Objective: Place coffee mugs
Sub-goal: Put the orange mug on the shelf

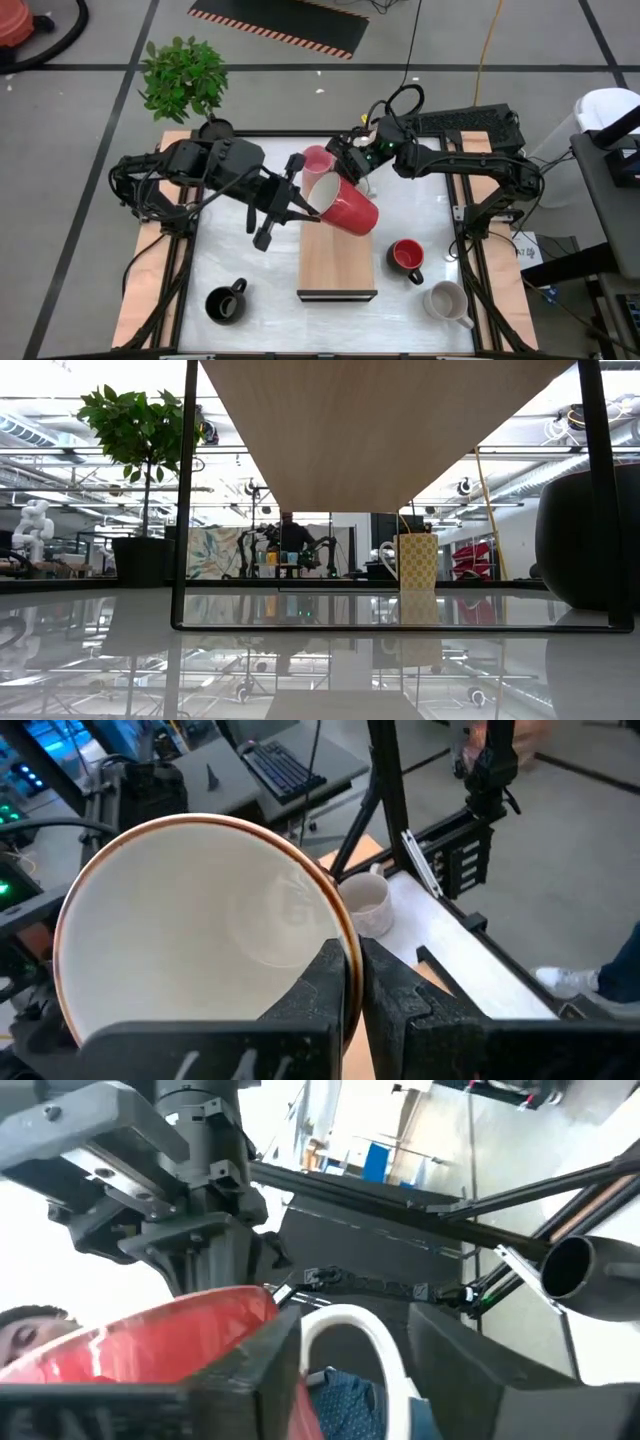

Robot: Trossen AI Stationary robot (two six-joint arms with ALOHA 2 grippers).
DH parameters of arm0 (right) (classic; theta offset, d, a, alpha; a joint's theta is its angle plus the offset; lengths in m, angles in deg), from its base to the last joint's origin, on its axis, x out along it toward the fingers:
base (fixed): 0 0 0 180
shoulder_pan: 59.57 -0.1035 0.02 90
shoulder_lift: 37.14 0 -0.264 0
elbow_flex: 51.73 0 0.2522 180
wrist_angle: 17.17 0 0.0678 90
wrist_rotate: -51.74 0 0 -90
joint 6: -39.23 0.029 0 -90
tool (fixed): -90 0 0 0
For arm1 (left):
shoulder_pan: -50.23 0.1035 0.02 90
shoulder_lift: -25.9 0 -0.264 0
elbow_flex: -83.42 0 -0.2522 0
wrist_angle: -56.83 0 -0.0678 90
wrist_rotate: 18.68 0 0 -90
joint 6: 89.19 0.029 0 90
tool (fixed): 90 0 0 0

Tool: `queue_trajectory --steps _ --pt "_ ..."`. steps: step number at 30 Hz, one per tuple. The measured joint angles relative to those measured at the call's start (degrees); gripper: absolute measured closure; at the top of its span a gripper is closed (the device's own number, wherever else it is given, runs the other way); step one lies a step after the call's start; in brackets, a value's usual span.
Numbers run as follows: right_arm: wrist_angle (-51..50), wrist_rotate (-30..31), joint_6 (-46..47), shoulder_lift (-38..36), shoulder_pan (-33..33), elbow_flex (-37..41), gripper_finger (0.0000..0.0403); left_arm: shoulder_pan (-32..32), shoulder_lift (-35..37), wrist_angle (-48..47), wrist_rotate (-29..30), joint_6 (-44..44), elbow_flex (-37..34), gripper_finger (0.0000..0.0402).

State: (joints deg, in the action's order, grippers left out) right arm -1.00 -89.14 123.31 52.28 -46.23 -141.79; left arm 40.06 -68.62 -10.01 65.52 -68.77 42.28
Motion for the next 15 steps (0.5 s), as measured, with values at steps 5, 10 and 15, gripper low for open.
queue_trajectory --steps 5,10,15 --pt "-2.4 -1.7 -0.4 -1.5 2.1 0.0 0.0183 -0.1 0.9 2.3 0.7 -3.2 0.0 0.0384" --pt "-11.4 -1.3 -5.5 -5.0 5.0 0.0 0.0173 0.1 3.0 2.8 2.3 -7.0 0.1 0.0384" --pt "-27.1 6.9 -14.6 -12.2 9.6 0.0 0.0181 0.5 4.5 -1.5 4.7 -10.6 0.1 0.0384"
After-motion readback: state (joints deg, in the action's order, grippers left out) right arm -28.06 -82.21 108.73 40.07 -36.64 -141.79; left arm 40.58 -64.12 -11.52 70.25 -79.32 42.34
